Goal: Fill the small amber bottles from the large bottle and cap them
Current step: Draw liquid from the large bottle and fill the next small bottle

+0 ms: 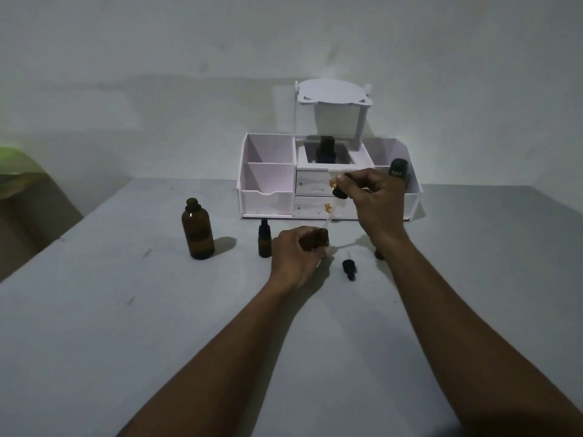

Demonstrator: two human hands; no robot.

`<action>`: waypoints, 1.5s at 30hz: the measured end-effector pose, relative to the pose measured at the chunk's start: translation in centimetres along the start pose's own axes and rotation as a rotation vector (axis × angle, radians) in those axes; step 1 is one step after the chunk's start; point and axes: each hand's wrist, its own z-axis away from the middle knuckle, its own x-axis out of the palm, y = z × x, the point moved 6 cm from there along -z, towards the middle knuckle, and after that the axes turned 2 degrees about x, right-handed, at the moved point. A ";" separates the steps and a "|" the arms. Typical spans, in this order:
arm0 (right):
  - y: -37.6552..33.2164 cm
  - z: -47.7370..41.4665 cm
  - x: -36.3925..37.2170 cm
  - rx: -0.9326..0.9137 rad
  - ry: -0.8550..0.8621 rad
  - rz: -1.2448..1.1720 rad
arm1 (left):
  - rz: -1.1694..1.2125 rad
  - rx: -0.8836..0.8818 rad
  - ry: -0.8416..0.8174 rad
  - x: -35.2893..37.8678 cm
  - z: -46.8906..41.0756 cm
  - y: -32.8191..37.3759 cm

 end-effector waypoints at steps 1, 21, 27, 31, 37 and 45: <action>0.1 0.0 0.0 0.004 -0.001 0.008 | -0.008 0.005 0.000 0.0 0.0 0.0; 0.1 0.2 0.5 -0.020 -0.029 0.039 | -0.048 0.006 0.029 0.0 -0.8 -1.0; 0.0 0.2 0.2 -0.023 -0.016 0.040 | -0.035 0.014 0.034 -0.2 -0.6 -1.1; -0.9 0.4 0.0 -0.063 0.000 0.008 | 0.053 -0.031 0.006 -0.4 0.4 -1.5; -3.2 0.3 -0.9 -0.116 0.090 -0.018 | 0.020 -0.008 -0.087 -3.4 1.9 -2.5; -8.6 0.8 1.8 -0.183 0.056 -0.249 | -0.180 0.107 -0.051 -13.5 4.5 -3.8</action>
